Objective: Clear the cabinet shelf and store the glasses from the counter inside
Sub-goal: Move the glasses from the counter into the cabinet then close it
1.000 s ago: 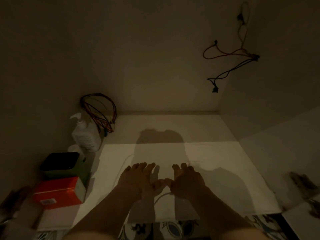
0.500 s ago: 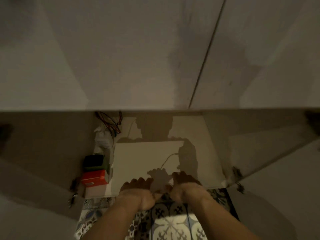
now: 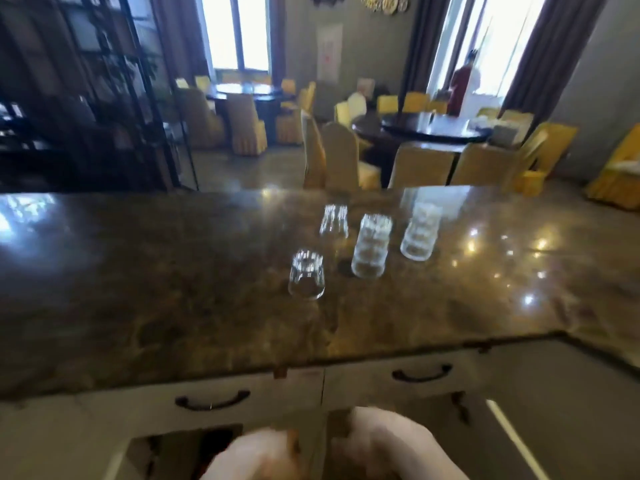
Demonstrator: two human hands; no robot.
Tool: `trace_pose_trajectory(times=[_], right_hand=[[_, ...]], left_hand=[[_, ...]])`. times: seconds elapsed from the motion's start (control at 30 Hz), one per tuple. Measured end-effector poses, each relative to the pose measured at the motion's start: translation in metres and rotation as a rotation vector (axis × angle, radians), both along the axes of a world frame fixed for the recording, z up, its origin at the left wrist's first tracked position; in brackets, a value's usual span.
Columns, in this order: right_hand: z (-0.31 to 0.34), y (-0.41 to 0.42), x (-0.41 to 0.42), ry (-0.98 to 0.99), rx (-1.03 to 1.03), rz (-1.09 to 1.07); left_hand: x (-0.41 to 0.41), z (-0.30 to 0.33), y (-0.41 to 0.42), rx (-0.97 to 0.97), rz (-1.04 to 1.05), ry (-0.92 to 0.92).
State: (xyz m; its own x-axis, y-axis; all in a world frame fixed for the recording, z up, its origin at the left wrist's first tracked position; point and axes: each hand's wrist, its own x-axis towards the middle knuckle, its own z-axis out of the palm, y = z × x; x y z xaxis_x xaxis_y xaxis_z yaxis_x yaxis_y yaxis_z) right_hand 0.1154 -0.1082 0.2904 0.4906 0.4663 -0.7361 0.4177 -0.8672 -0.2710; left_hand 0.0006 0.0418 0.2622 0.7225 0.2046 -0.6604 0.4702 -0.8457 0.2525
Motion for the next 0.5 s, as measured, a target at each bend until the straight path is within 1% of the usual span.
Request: trace_pose_trajectory(times=[0.1, 0.13, 0.23, 0.3, 0.37, 0.43, 0.5], right_hand=[[0.087, -0.001, 0.011, -0.111, 0.077, -0.037], [0.112, 0.0, 0.017, -0.173, 0.141, -0.061], [0.172, 0.005, 0.03, -0.423, 0.343, -0.123], [0.193, 0.012, 0.037, -0.571, 0.446, -0.13], [0.206, 0.021, 0.042, -0.701, 0.529, -0.118], [0.214, 0.03, 0.045, -0.855, 0.584, -0.112], [0.216, 0.039, 0.045, -0.989, 0.627, -0.131]], left_hand=[[0.008, 0.092, 0.013, 0.02, -0.05, -0.111], [0.017, 0.118, 0.02, 0.054, -0.053, -0.188], [0.039, 0.175, 0.037, 0.112, 0.017, -0.519], [0.052, 0.197, 0.044, 0.132, 0.059, -0.774], [0.067, 0.215, 0.047, 0.215, 0.053, -0.985], [0.08, 0.228, 0.049, 0.321, 0.033, -1.124], [0.088, 0.235, 0.052, 0.379, 0.006, -1.211]])
